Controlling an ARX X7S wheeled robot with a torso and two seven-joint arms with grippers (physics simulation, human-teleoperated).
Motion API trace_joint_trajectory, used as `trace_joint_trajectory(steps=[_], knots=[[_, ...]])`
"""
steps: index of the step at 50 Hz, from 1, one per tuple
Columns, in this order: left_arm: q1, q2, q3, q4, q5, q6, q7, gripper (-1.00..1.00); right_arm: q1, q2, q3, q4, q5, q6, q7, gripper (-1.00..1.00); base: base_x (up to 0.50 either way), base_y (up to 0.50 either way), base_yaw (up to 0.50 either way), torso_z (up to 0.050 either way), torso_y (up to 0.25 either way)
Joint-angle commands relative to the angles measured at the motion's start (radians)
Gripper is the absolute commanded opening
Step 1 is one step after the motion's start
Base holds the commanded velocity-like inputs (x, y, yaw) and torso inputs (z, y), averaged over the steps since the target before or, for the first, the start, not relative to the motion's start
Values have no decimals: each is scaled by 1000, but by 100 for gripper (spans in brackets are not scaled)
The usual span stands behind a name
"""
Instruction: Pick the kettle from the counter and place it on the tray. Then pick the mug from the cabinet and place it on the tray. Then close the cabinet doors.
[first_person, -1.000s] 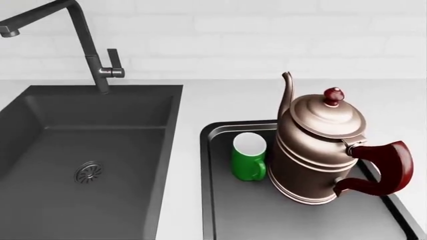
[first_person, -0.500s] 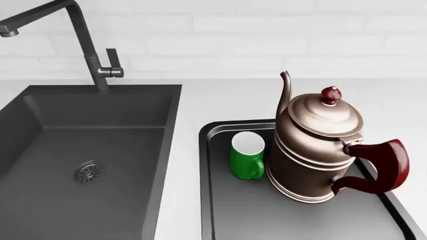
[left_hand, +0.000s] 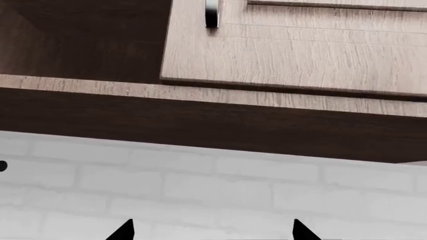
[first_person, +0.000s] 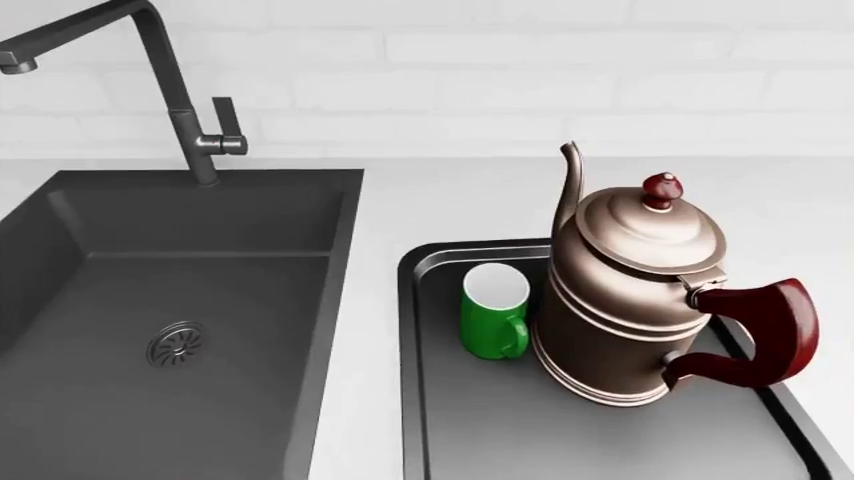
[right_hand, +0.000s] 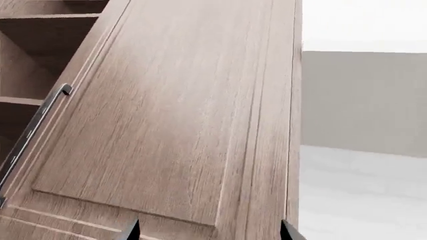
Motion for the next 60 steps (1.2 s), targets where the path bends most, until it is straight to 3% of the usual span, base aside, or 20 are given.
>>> trace_joint_trajectory(steps=[1, 7, 13, 60], knots=[[-2, -5, 6, 7, -30, 6, -24, 100, -35, 293, -164, -344, 346, -103, 346, 100, 0, 0, 0, 0, 0], [-13, -23, -2, 14, -76, 14, -57, 100, -1, 500, -300, -501, 368, -265, 343, 100, 0, 0, 0, 0, 0], [-32, -39, 10, 20, -106, 20, -83, 100, -15, 578, -326, -558, 348, -314, 333, 100, 0, 0, 0, 0, 0], [2, -44, -1, 25, -88, 44, -61, 100, -21, 609, -362, -574, 298, -365, 298, 100, 4, 486, 0, 0, 0]])
